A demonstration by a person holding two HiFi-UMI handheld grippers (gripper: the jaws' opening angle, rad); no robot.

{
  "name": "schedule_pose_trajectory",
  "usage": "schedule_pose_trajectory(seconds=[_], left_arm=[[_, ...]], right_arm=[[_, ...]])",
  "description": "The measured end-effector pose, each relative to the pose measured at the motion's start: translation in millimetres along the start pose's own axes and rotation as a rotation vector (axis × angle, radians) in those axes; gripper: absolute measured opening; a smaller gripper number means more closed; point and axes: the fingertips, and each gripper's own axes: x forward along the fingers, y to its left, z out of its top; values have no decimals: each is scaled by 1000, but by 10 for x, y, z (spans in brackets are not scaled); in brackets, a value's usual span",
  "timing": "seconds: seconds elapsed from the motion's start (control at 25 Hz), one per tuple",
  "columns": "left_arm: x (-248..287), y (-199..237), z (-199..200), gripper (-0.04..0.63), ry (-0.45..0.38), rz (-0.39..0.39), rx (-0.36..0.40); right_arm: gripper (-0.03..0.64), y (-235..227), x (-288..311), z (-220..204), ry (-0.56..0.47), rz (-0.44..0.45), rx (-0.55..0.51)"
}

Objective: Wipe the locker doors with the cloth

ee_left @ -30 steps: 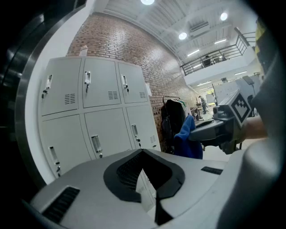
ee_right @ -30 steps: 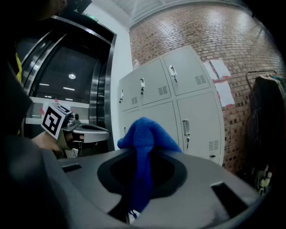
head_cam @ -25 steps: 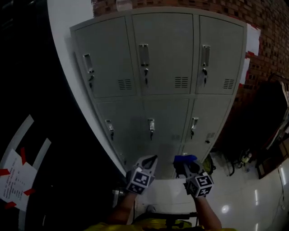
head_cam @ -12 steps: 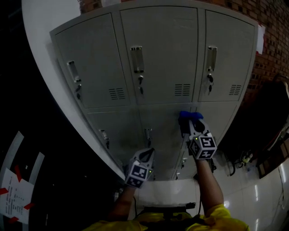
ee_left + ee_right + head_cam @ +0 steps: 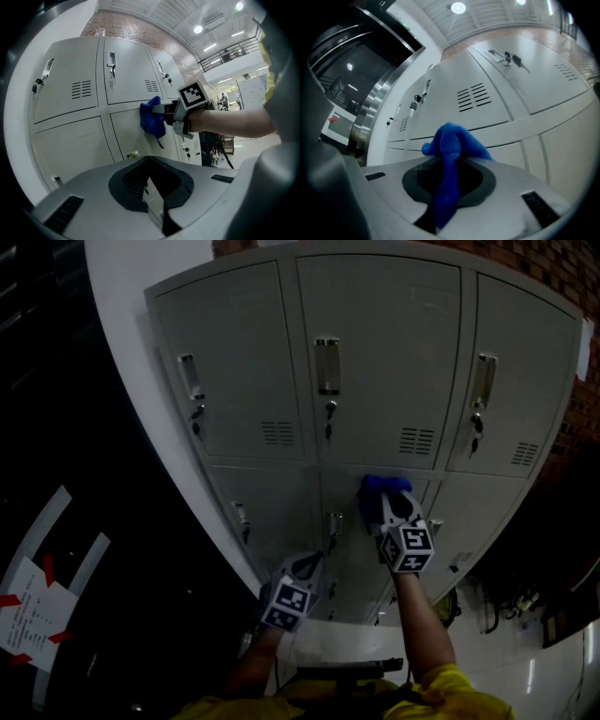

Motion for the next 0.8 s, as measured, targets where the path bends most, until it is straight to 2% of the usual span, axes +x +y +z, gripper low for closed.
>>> schedule_pose_trajectory(seconds=[0.12, 0.2, 0.32, 0.4, 0.48, 0.68, 0.8], left_arm=[[-57, 13, 18, 2, -9, 10, -44], [-76, 35, -20, 2, 7, 20, -37], [-61, 49, -103, 2, 22, 21, -28], [-3, 31, -116, 2, 17, 8, -25], [66, -12, -82, 2, 9, -12, -17], [250, -138, -21, 2, -8, -70, -22], [378, -183, -6, 2, -1, -91, 5]], right_arm=[[67, 755, 431, -240, 64, 155, 14], [67, 1109, 627, -276, 79, 195, -25], [67, 1290, 722, -206, 74, 217, -7], [67, 1220, 656, -185, 78, 218, -24], [67, 899, 423, -157, 61, 154, -47], [67, -557, -442, -389, 78, -180, -10], [67, -934, -621, -525, 77, -246, 26]])
